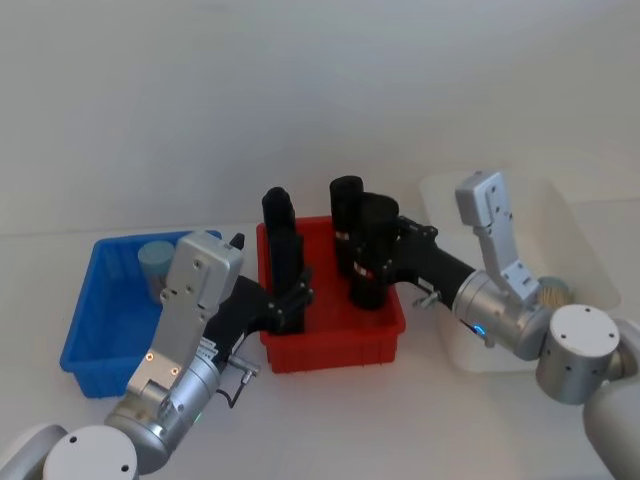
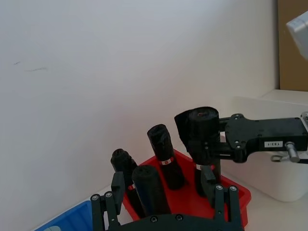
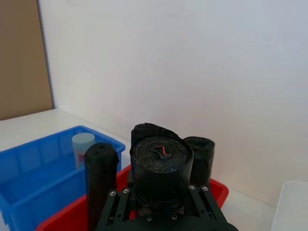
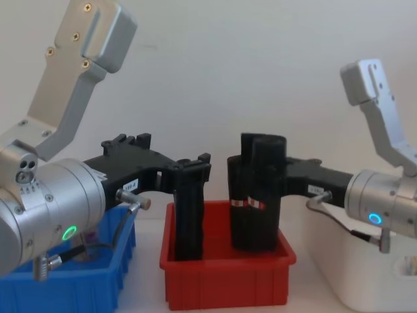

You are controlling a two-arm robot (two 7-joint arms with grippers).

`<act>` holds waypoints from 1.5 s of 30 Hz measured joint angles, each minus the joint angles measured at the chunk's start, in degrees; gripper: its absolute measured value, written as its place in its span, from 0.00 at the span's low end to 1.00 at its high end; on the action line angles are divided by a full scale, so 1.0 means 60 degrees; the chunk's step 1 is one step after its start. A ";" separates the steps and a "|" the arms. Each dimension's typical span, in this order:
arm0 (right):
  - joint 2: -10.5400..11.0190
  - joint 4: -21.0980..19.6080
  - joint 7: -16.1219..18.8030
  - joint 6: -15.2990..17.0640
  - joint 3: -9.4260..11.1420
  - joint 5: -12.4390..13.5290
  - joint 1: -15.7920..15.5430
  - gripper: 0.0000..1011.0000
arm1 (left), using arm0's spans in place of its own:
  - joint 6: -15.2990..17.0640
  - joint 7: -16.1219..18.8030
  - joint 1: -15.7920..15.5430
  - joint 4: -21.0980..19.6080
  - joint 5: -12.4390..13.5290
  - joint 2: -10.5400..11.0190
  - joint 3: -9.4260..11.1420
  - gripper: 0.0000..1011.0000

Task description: Pick the cotton swabs from the blue box and place them into the white box.

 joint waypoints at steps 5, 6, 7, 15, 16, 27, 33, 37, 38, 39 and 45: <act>0.0204 -0.1144 -0.0462 0.0280 0.0108 0.0182 -0.0472 0.48 | 0.0000 0.0001 0.0000 0.0000 0.0001 0.0000 0.0000 0.99; 0.0227 -0.1292 -0.0536 0.0319 0.0123 0.0206 -0.0533 0.48 | 0.0000 0.0001 0.0000 0.0000 0.0000 0.0001 0.0000 0.99; 0.0262 -0.1492 -0.0603 0.0356 0.0144 0.0227 -0.0613 0.48 | -0.0001 0.0001 0.0000 0.0000 0.0000 0.0000 0.0000 0.99; 0.0549 -0.3022 -0.1529 0.0836 0.0328 0.0365 -0.1233 0.48 | 0.0000 0.0000 0.0000 0.0000 0.0000 0.0000 0.0001 0.99; 0.0576 -0.3161 -0.1625 0.0887 0.0349 0.0370 -0.1291 0.48 | 0.0000 0.0001 0.0000 0.0000 0.0001 0.0000 0.0000 0.99; 0.0975 -0.4630 -0.2898 0.1608 0.0658 0.0413 -0.1949 0.48 | 0.0000 0.0001 0.0000 0.0000 0.0000 0.0000 0.0000 0.99; 0.1176 -0.5159 -0.3433 0.2023 0.0839 0.0481 -0.2248 0.48 | 0.0000 0.0001 0.0000 0.0000 0.0001 0.0000 0.0001 0.99; 0.1285 -0.5405 -0.3675 0.2276 0.0935 0.0542 -0.2409 0.48 | -0.0001 0.0001 0.0000 0.0000 0.0001 0.0000 0.0000 0.99; 0.1324 -0.5477 -0.3765 0.2390 0.0968 0.0566 -0.2468 0.48 | 0.0000 0.0001 0.0000 0.0000 0.0001 0.0000 0.0000 0.99; 0.1340 -0.5509 -0.3798 0.2437 0.0985 0.0579 -0.2496 0.48 | -0.0001 0.0001 0.0000 0.0000 0.0001 0.0000 0.0000 0.99; 0.1445 -0.5695 -0.3958 0.2745 0.1073 0.0670 -0.2662 0.48 | 0.0000 0.0001 0.0000 0.0000 0.0000 0.0000 0.0000 0.99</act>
